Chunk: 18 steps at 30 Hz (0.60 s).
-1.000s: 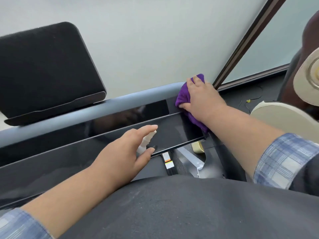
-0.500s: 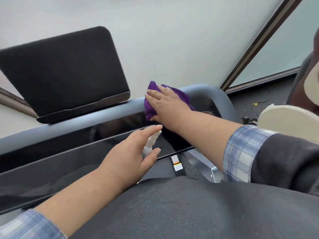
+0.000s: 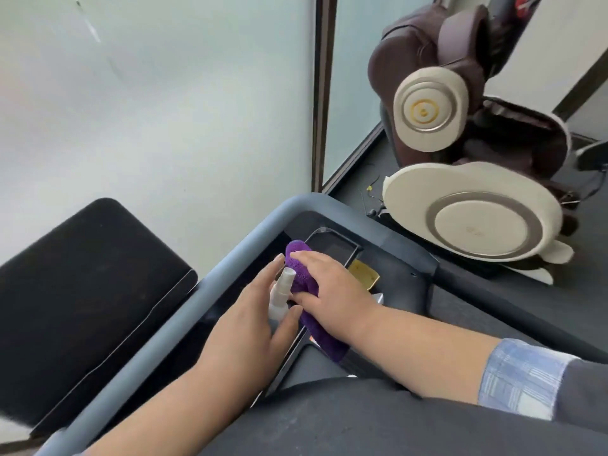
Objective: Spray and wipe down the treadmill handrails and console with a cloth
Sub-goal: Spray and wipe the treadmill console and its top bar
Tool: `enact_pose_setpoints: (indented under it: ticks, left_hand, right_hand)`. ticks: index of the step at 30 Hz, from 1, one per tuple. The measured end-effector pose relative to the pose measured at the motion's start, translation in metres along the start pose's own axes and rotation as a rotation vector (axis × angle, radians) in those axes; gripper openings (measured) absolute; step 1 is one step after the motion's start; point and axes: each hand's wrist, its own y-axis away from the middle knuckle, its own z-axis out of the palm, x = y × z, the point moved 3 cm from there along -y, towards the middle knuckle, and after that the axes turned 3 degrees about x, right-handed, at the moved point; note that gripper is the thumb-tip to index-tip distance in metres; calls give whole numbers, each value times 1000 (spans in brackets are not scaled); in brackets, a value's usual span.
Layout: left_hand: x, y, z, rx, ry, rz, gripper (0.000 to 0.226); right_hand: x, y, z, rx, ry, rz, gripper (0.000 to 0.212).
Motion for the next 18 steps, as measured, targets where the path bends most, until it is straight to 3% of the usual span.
enact_pose_setpoints:
  ticks: [3, 6, 9, 13, 18]
  left_hand:
    - [20, -7, 13, -98, 85, 97, 68]
    - [44, -12, 36, -203, 200, 167, 29]
    - [77, -6, 65, -326, 276, 197, 21]
    - [129, 10, 105, -479, 293, 304, 41]
    - [199, 39, 147, -616, 297, 488, 39]
  right_hand:
    - [10, 39, -17, 198, -75, 145, 67]
    - [23, 83, -31, 351, -111, 307, 66]
    - [35, 136, -53, 521, -142, 440, 65]
    - [50, 209, -83, 732, -156, 547, 65]
    - [66, 281, -113, 845, -183, 626, 64]
